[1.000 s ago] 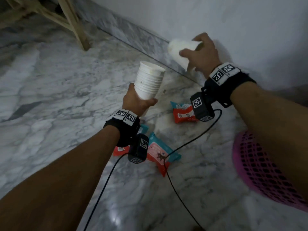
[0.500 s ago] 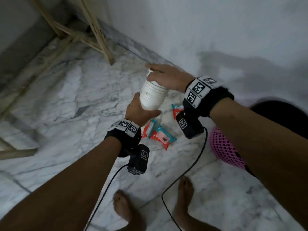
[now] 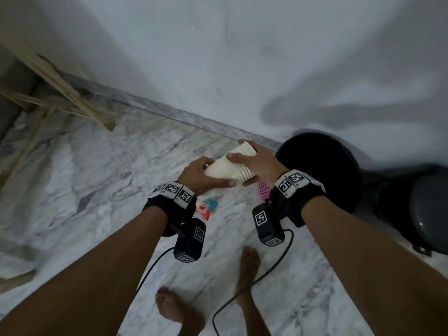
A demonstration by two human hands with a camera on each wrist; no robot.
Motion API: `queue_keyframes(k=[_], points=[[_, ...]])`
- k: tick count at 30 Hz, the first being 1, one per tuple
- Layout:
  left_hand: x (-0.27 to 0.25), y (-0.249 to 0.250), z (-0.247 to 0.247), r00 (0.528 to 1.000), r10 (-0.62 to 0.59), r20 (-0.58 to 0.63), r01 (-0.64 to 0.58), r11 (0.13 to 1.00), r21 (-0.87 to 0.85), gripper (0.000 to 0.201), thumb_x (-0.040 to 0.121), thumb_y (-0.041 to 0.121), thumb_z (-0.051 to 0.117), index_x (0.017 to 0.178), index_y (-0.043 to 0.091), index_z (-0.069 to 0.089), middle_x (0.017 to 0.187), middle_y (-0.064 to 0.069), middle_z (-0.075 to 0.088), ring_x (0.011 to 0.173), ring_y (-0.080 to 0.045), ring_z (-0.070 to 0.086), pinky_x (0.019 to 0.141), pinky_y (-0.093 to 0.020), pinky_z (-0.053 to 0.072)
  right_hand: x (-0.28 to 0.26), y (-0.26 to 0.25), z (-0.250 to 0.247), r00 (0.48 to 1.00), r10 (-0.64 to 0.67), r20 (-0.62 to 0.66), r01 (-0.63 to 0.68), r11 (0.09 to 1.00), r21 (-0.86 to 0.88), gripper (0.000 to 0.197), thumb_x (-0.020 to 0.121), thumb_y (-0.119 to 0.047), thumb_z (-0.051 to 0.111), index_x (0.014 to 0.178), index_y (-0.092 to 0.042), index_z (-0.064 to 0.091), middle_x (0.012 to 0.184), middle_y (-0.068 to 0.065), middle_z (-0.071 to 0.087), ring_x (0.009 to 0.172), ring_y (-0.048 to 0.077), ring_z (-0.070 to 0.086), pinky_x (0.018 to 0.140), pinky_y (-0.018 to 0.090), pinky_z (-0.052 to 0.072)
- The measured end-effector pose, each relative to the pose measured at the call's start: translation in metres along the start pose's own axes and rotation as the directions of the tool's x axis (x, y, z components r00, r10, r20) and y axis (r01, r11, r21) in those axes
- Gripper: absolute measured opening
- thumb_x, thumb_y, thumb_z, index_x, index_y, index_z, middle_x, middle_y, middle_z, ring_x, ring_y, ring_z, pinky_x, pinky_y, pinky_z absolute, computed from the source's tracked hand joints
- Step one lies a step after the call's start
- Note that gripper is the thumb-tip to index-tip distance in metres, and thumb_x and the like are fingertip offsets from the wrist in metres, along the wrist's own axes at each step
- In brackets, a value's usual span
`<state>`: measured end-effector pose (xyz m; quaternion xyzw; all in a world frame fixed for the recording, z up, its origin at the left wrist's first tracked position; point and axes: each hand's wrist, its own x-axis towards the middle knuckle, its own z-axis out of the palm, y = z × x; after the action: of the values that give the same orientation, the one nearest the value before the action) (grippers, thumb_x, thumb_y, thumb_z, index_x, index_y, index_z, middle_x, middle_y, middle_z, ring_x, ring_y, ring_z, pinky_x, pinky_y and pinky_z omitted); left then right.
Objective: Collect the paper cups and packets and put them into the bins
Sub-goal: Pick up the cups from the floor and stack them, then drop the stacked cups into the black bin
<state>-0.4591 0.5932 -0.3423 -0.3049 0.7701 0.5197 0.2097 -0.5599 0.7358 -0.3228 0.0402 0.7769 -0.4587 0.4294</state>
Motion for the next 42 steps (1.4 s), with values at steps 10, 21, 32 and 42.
queue_keyframes(k=[10,21,32,42], points=[[0.051,0.084,0.161,0.983,-0.103,0.150,0.129,0.977,-0.171,0.056,0.070,0.038,0.080,0.114,0.011,0.060,0.116,-0.008,0.059,0.100,-0.025,0.062,0.069,-0.043,0.061,-0.012,0.126,-0.164,0.909,0.338,-0.241,-0.177,0.840,0.512,0.052,0.079,-0.034,0.077,0.127,-0.027,0.058,0.115,0.008,0.065,0.096,0.026,0.065,0.075,0.052,0.058],[0.081,0.123,0.245,0.995,-0.077,0.062,0.085,0.987,-0.139,0.080,0.073,0.038,0.077,0.140,0.016,0.040,0.138,-0.011,0.050,0.123,-0.026,0.052,0.100,-0.043,0.047,0.006,0.179,-0.239,0.839,0.401,-0.368,-0.193,0.851,0.488,0.070,0.081,-0.049,0.069,0.143,-0.027,0.044,0.142,0.004,0.048,0.127,0.031,0.049,0.097,0.049,0.048],[0.084,0.010,0.116,0.981,-0.095,-0.170,0.112,0.989,0.094,0.047,0.081,0.024,0.069,0.123,0.011,0.055,0.121,-0.010,0.061,0.111,-0.027,0.058,0.089,-0.028,0.041,0.058,0.114,-0.085,0.942,-0.060,-0.331,0.030,0.995,-0.095,0.044,0.084,-0.035,0.070,0.122,-0.013,0.062,0.121,0.007,0.063,0.112,0.019,0.060,0.087,0.021,0.042],[0.140,-0.220,0.047,0.948,-0.228,-0.222,0.286,0.916,0.282,0.055,0.081,0.034,0.066,0.128,0.010,0.050,0.129,-0.019,0.054,0.119,-0.037,0.051,0.096,-0.038,0.040,0.170,0.191,0.130,0.998,-0.063,0.009,0.056,0.797,-0.602,0.061,0.081,-0.042,0.069,0.134,-0.020,0.048,0.138,0.007,0.043,0.128,0.026,0.045,0.101,0.036,0.040]])
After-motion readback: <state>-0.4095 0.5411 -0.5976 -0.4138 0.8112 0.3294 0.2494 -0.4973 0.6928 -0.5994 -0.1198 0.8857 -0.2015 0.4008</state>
